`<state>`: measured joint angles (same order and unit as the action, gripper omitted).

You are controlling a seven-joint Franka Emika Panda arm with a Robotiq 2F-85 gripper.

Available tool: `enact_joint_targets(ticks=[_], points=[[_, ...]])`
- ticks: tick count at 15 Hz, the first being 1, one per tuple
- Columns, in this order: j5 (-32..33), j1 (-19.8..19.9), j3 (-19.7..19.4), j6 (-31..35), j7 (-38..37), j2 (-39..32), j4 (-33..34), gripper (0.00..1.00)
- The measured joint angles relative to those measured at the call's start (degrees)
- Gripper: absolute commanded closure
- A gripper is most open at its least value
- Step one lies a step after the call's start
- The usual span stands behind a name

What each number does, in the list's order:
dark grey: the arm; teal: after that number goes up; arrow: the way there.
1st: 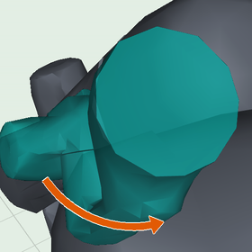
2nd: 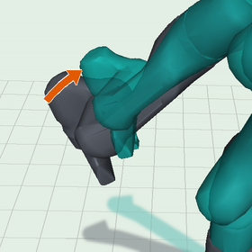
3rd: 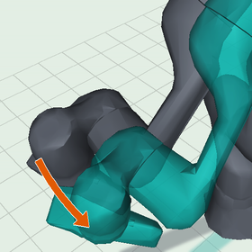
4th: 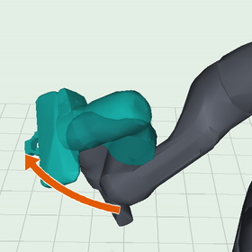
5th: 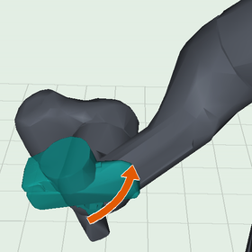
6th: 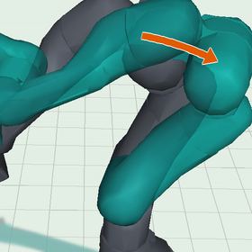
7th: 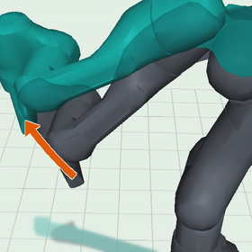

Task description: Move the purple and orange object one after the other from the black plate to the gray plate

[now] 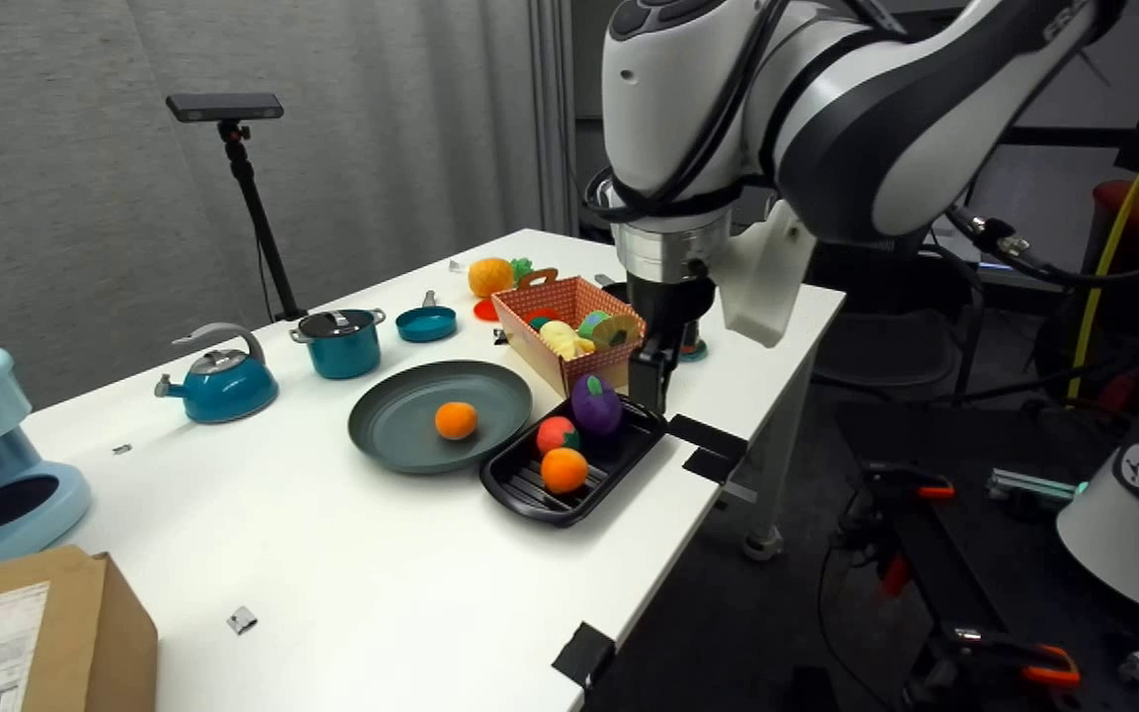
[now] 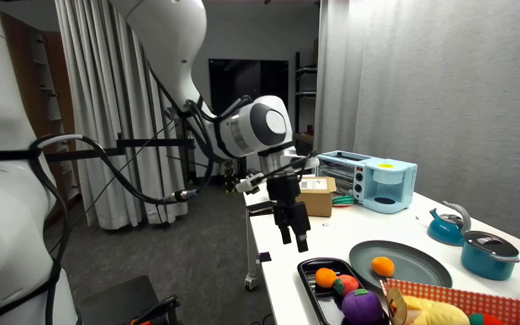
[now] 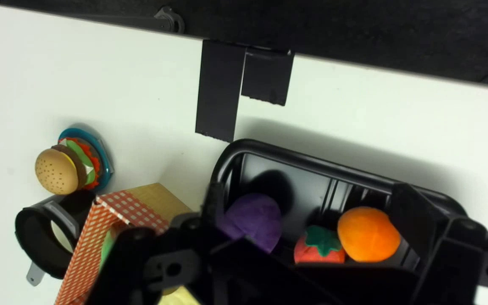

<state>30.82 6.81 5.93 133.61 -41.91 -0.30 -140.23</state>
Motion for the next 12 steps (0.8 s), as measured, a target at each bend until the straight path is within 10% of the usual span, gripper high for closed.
enact_joint_targets(ticks=[12], points=[[7.08,-4.56,-12.67,9.90,-0.68,-19.73,11.62,0.00]])
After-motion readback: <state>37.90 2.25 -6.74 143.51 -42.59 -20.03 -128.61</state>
